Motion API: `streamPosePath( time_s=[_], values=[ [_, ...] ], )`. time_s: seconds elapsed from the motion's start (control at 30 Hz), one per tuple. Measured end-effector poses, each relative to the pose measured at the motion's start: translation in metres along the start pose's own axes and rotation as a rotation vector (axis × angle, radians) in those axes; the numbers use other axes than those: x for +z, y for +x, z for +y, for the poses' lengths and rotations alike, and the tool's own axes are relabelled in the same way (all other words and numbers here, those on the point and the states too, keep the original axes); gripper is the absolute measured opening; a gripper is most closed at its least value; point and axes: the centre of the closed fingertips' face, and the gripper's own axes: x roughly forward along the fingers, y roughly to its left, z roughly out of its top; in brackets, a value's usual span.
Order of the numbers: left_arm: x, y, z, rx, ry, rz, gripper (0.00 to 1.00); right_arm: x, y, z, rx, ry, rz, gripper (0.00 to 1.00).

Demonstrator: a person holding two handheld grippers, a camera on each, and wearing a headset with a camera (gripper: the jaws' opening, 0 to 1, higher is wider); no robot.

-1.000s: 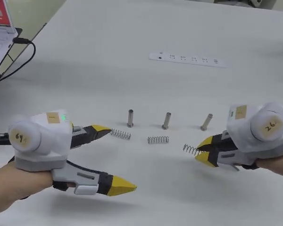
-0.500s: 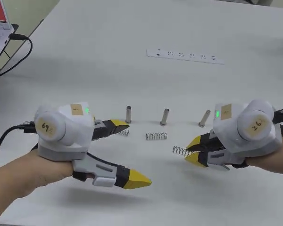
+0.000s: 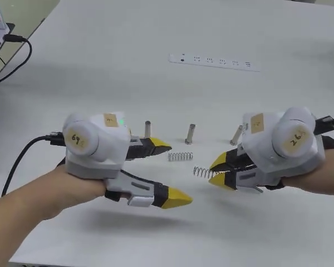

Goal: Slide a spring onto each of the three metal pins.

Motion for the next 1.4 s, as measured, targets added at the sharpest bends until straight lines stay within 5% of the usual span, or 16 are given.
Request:
streamPosePath(
  time_s=[0.8,1.1,1.4],
  values=[
    [0.007,0.015,-0.013,-0.064,0.014,-0.013,0.22,0.014,-0.005,0.013,0.031,-0.049,-0.033,0.08],
    [0.01,0.018,-0.015,-0.079,0.009,-0.02,0.21,0.016,-0.01,0.013,0.039,-0.046,-0.058,0.08],
    [0.013,0.019,-0.021,-0.103,0.006,-0.029,0.09,0.019,-0.014,0.014,0.042,-0.065,-0.066,0.08]
  ],
)
